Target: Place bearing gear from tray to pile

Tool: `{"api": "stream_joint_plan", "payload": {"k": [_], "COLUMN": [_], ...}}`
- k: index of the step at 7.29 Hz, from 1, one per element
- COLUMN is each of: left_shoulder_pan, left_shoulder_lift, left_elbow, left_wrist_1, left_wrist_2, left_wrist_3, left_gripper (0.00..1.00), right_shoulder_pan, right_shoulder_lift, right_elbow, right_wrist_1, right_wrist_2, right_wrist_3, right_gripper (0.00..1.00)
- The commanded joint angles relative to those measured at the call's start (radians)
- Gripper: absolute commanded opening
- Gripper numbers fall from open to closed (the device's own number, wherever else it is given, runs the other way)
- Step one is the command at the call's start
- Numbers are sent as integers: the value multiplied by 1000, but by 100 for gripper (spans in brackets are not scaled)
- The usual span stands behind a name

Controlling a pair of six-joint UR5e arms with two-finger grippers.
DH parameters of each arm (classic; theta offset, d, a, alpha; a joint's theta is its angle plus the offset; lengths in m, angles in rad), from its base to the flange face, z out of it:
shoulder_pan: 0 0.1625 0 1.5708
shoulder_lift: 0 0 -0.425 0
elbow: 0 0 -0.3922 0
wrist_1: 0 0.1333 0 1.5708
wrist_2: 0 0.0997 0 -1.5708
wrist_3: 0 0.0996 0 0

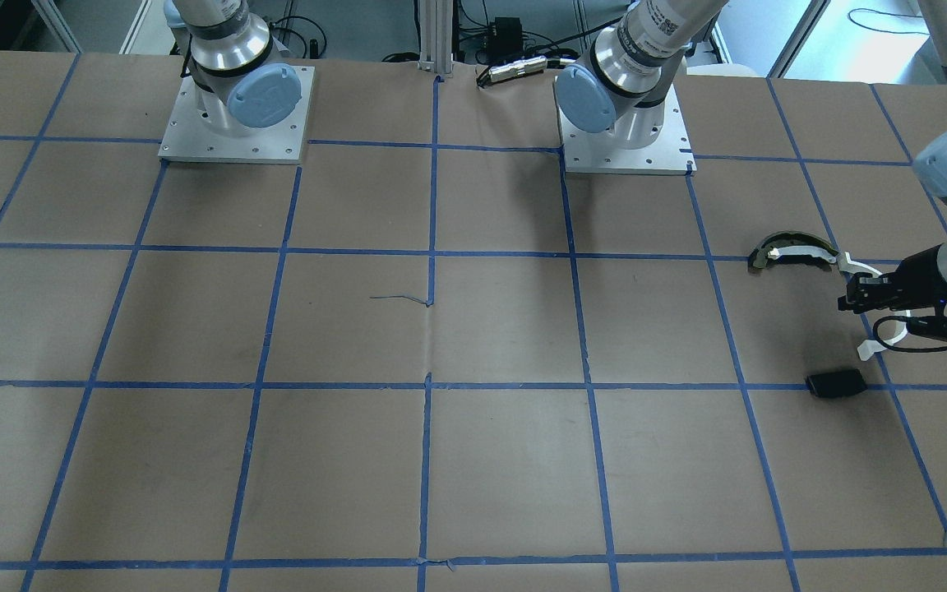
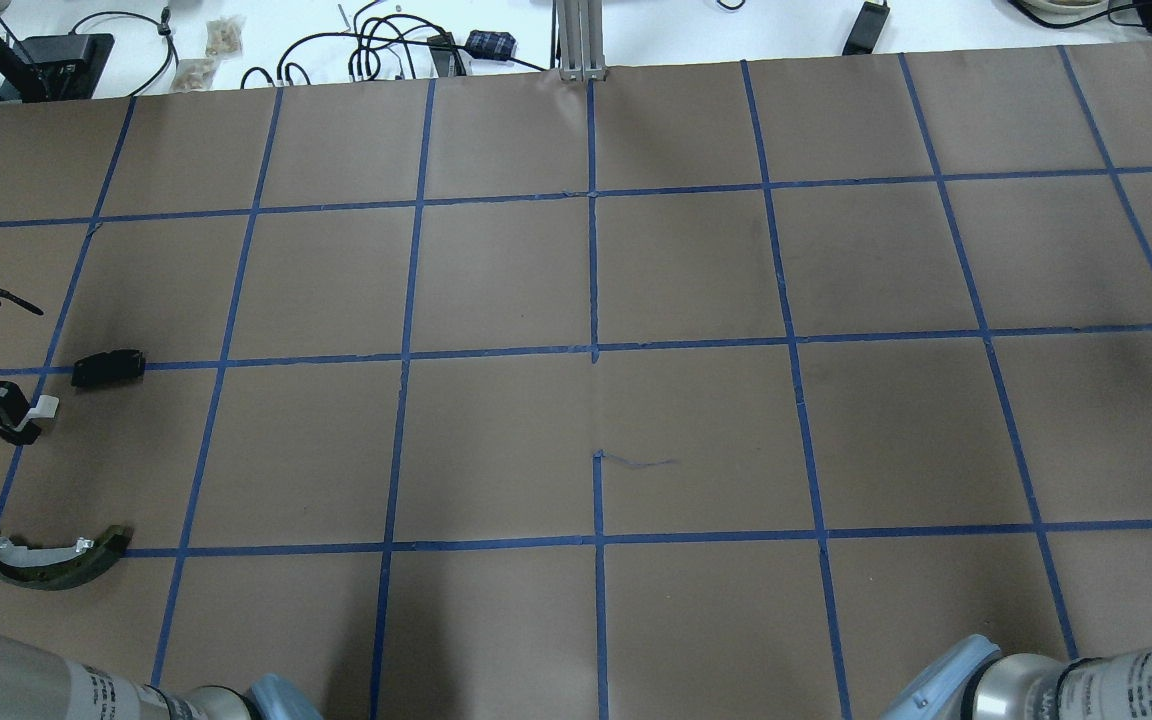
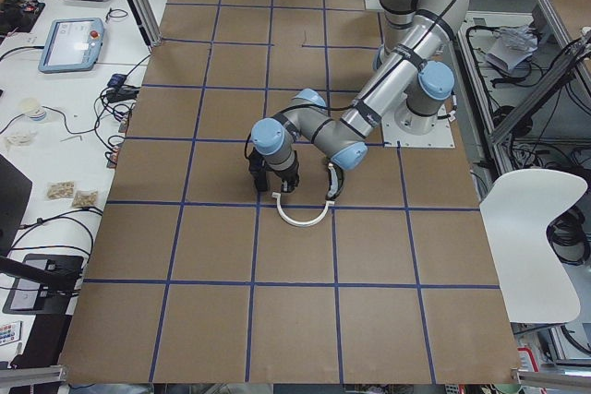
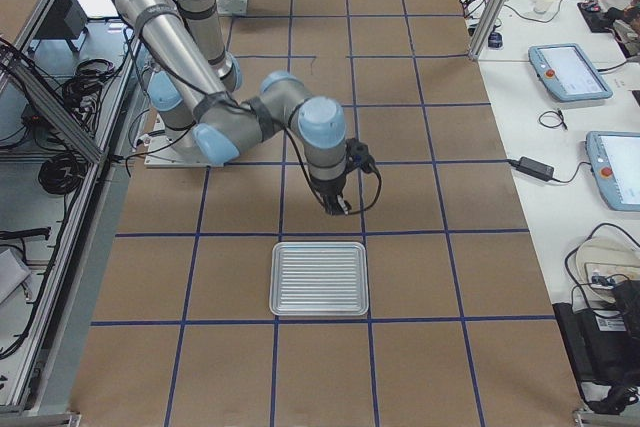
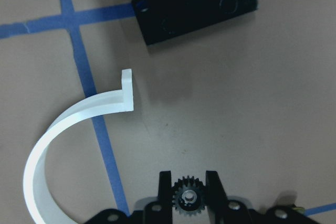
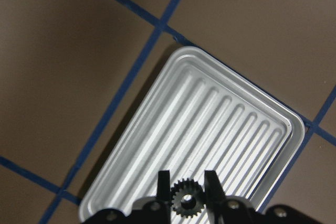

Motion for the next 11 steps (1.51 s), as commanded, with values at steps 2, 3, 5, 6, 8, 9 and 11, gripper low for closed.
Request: {"api": "stream_joint_plan", "payload": {"k": [2, 3, 5, 6, 8, 9, 11], "left_shoulder_pan": [-7, -7, -7, -7, -7, -13, -69], "left_shoulder_lift": [-68, -72, -69, -69, -63, -43, -13], "left_elbow": [4, 5, -1, -2, -1, 2, 48], "left_wrist_1": [80, 81, 60, 57, 31, 28, -6], "left_wrist_2": [-5, -5, 1, 3, 3, 3, 9], "left_wrist_3": [-7, -6, -4, -7, -7, -9, -12], "left_gripper": [0, 2, 41, 48, 55, 100, 100], "right_shoulder_pan": [328, 433, 703, 839, 1033, 1084, 1115], "right_shoulder_lift": [-204, -223, -197, -144, -7, 37, 91], "right_elbow": [-3, -5, 0, 0, -3, 0, 1], "right_wrist_1": [195, 234, 223, 140, 13, -54, -99], "right_wrist_2": [-42, -27, 68, 67, 73, 73, 76], "right_wrist_3": [457, 647, 1062, 1256, 1531, 1549, 1551], "right_gripper": [14, 14, 14, 15, 17, 21, 25]}}
